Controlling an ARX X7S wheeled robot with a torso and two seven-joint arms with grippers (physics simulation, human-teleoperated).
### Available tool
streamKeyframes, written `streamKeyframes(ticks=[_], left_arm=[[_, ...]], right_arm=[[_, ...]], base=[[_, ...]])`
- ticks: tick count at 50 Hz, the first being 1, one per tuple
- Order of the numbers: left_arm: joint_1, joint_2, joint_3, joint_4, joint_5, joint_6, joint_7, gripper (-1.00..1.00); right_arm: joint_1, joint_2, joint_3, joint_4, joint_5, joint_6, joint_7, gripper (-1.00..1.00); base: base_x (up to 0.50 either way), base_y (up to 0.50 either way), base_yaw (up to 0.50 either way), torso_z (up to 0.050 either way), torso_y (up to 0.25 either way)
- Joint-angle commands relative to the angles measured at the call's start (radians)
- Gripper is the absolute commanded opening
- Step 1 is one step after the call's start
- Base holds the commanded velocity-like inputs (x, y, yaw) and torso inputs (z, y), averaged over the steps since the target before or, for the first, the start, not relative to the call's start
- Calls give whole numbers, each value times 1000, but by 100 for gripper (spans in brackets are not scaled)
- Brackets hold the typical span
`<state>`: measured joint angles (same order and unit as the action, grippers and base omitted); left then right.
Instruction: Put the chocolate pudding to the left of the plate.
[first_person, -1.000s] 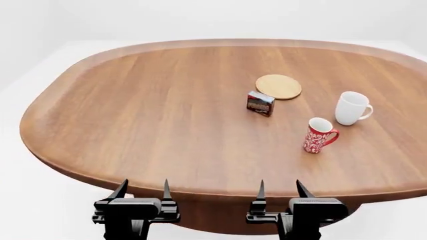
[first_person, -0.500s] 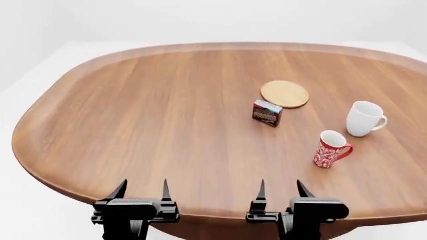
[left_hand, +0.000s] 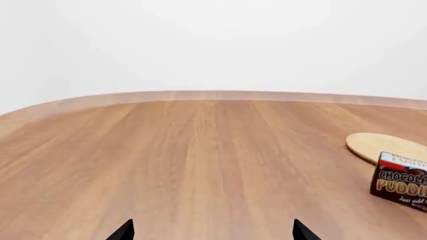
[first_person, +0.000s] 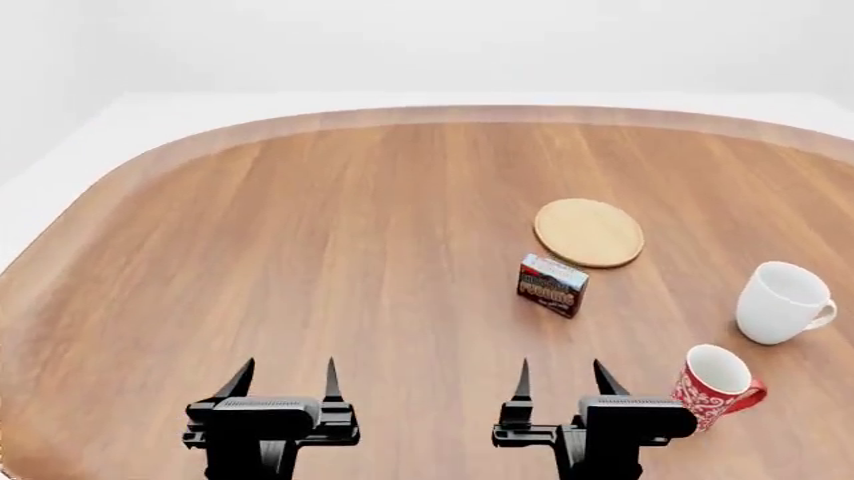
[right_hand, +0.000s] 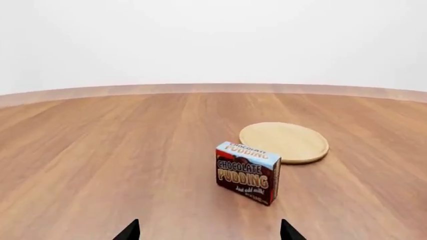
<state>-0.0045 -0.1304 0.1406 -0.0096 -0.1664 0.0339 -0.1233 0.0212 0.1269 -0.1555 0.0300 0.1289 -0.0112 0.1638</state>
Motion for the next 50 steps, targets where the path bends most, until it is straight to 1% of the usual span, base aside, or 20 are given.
streamKeyframes(ticks=[1, 33, 50], left_arm=[[-1, -7, 9, -3, -9, 7, -8, 100], [0, -25, 30, -1, -30, 17, -29, 100], [-3, -34, 42, -1, -39, 15, -39, 100]], right_arm=[[0, 8, -10, -2, 8, -1, 10, 100], [4, 25, -32, 1, 23, -9, 35, 100], [10, 32, -40, 5, 38, -1, 48, 100]], base=[[500, 0, 0, 0, 0], [497, 0, 0, 0, 0], [12, 0, 0, 0, 0]])
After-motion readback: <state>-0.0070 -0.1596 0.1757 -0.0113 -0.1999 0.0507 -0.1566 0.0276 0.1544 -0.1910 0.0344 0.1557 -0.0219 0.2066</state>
